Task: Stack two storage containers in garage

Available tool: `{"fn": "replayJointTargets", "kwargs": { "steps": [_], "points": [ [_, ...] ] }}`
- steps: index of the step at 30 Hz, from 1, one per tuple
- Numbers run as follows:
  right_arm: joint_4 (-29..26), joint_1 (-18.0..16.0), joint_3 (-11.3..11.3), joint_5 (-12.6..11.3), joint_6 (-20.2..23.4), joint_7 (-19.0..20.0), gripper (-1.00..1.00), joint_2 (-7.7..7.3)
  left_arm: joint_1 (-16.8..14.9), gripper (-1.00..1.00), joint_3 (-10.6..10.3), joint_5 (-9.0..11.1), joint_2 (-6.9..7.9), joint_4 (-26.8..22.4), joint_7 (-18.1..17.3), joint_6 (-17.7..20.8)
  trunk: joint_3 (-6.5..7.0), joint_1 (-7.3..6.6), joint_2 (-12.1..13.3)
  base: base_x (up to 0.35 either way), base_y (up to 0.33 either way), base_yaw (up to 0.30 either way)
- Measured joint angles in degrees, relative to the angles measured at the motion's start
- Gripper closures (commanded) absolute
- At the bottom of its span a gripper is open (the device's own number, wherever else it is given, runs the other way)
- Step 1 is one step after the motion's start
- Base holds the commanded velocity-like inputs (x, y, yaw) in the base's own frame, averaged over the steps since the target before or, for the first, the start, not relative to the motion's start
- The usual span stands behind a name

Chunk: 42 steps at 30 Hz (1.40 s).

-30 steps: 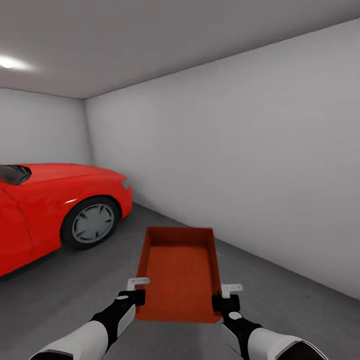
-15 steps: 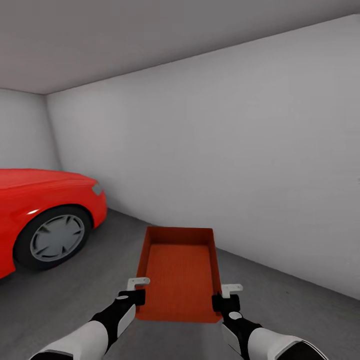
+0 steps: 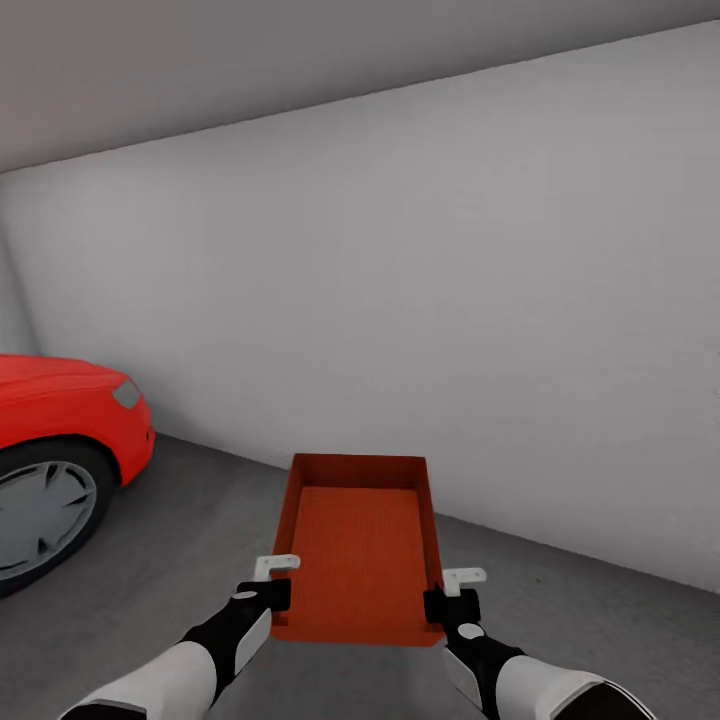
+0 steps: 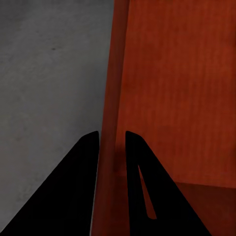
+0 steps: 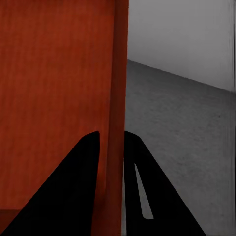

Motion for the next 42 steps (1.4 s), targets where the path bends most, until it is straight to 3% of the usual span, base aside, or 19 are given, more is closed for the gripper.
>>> {"fn": "replayJointTargets", "kwargs": {
  "steps": [14, 26, 42],
  "points": [
    [0.0, 0.0, 0.0, 0.0, 0.0, 0.1, 1.0, -0.03, 0.0, 1.0, 0.1, -0.1, -0.04, 0.0, 0.0, 0.0, 0.0, 0.0, 0.0, 0.321, 0.151, -0.278],
    [0.0, 0.0, -0.2, 0.2, 0.0, 0.1, 1.0, -0.07, 0.0, 1.0, 0.2, -0.1, -0.06, 0.0, 0.0, 0.0, 0.0, 0.0, 0.0, 0.31, 0.177, -0.032],
    [0.0, 0.0, 0.0, 0.0, 0.0, 0.0, 1.0, -0.02, 0.0, 1.0, 0.1, -0.1, -0.01, -0.1, 0.0, -0.1, 0.0, 0.03, 0.0, 0.018, 0.011, 0.0]
  ]
}}
